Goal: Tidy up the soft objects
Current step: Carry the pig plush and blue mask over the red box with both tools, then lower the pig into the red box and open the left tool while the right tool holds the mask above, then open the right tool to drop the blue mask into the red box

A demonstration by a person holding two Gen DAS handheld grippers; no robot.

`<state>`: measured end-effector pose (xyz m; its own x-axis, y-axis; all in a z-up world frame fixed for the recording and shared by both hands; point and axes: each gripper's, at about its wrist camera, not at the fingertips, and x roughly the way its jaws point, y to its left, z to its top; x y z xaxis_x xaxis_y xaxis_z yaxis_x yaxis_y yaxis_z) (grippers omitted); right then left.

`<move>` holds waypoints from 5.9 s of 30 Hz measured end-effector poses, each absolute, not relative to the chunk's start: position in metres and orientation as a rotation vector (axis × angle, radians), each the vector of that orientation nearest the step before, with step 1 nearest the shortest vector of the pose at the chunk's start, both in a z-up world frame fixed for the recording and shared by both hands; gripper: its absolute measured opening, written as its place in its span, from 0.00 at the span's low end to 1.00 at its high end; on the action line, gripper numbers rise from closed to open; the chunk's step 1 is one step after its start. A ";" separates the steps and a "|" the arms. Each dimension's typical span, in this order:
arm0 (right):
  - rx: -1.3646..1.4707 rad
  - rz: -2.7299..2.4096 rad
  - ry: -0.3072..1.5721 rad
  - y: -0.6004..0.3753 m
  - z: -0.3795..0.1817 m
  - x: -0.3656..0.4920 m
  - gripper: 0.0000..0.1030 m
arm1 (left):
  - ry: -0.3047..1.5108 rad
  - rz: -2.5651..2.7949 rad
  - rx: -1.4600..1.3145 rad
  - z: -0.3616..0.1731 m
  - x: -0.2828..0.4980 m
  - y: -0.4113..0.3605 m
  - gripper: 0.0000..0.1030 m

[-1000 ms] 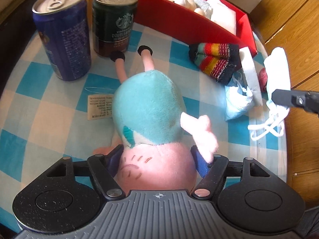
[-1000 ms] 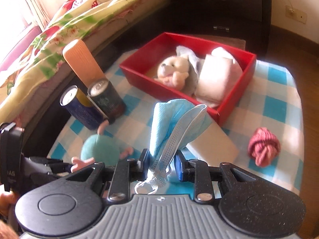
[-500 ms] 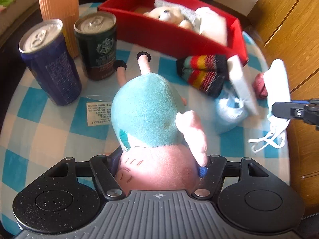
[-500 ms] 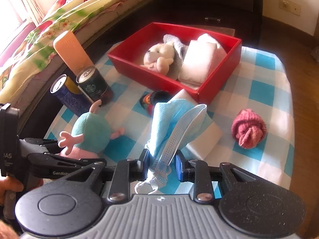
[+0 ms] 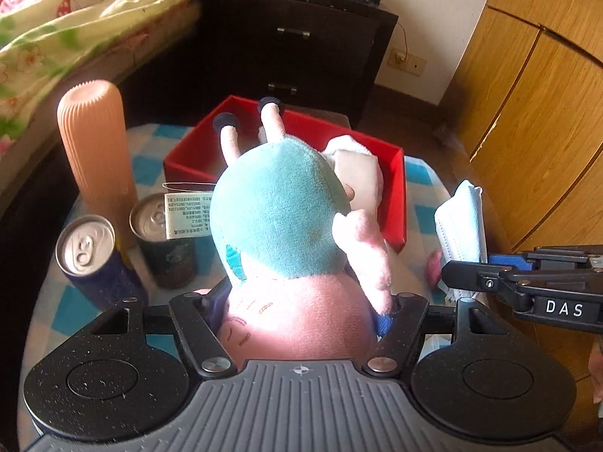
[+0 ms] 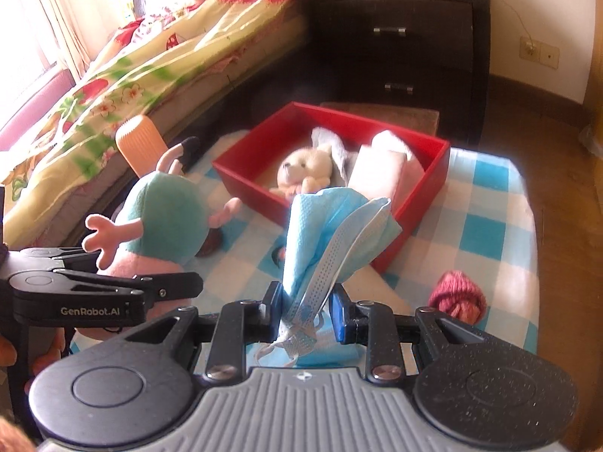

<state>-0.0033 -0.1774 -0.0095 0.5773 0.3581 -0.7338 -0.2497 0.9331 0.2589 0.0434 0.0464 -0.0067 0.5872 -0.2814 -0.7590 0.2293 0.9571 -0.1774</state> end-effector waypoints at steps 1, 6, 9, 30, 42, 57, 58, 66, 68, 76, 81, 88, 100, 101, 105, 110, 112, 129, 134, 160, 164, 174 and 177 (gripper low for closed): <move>0.132 0.354 0.877 -0.177 -0.007 -0.003 0.05 | 0.886 -0.295 -0.062 -0.004 0.046 0.045 0.66; 0.136 0.347 0.839 -0.175 0.001 0.001 0.05 | 0.847 -0.275 -0.040 0.003 0.049 0.039 0.66; 0.128 0.338 0.824 -0.172 0.003 0.003 0.05 | 0.818 -0.253 -0.014 0.007 0.050 0.036 0.66; 0.135 0.304 0.737 -0.165 0.013 0.020 0.05 | 0.701 -0.173 0.032 0.030 0.070 0.028 0.66; 0.138 0.269 0.724 -0.166 0.010 0.045 0.05 | 0.693 -0.128 0.027 0.027 0.102 0.029 0.66; 0.161 0.259 0.693 -0.172 0.011 0.079 0.05 | 0.713 -0.103 0.032 0.018 0.131 0.024 0.66; 0.161 0.259 0.690 -0.172 0.011 0.080 0.05 | 0.714 -0.103 0.034 0.017 0.133 0.023 0.66; 0.187 0.233 0.673 -0.180 0.009 0.095 0.06 | 0.717 -0.090 0.029 0.014 0.150 0.022 0.66; 0.204 0.227 0.667 -0.183 0.009 0.098 0.06 | 0.717 -0.084 0.018 0.015 0.153 0.024 0.66; 0.240 0.203 0.650 -0.193 0.005 0.112 0.06 | 0.716 -0.047 -0.033 0.015 0.171 0.037 0.66; 0.247 0.188 0.638 -0.197 0.003 0.119 0.06 | 0.716 -0.049 -0.028 0.013 0.182 0.032 0.66; 0.249 0.178 0.654 -0.200 -0.007 0.130 0.06 | 0.717 -0.044 -0.032 0.008 0.191 0.030 0.67; 0.228 0.181 0.669 -0.193 -0.018 0.141 0.06 | 0.731 -0.033 -0.040 0.000 0.202 0.031 0.67; 0.227 0.180 0.670 -0.193 -0.019 0.142 0.06 | 0.732 -0.032 -0.042 -0.001 0.203 0.032 0.67; 0.222 0.178 0.678 -0.191 -0.023 0.146 0.06 | 0.738 -0.025 -0.042 -0.003 0.205 0.032 0.67; 0.204 0.191 0.694 -0.185 -0.028 0.151 0.06 | 0.746 -0.016 -0.034 -0.008 0.208 0.030 0.67; 0.198 0.190 0.701 -0.183 -0.031 0.153 0.06 | 0.754 -0.015 -0.030 -0.010 0.209 0.030 0.67; 0.201 0.202 0.755 -0.180 -0.046 0.161 0.17 | 0.749 0.003 0.038 -0.015 0.210 0.019 0.70; 0.198 0.206 0.744 -0.179 -0.042 0.159 0.18 | 0.755 -0.018 0.052 -0.013 0.205 0.015 0.70; 0.138 0.232 0.634 -0.179 0.024 0.095 0.28 | 0.672 -0.091 0.118 0.027 0.124 -0.006 0.77; 0.084 0.241 0.641 -0.176 0.027 0.077 0.29 | 0.682 -0.110 0.111 0.027 0.109 -0.004 0.77; -0.030 0.284 0.737 -0.173 0.001 0.037 0.32 | 0.754 -0.152 0.107 0.011 0.077 0.004 0.77; -0.043 0.286 0.765 -0.176 -0.008 0.028 0.32 | 0.771 -0.154 0.110 0.004 0.069 0.006 0.77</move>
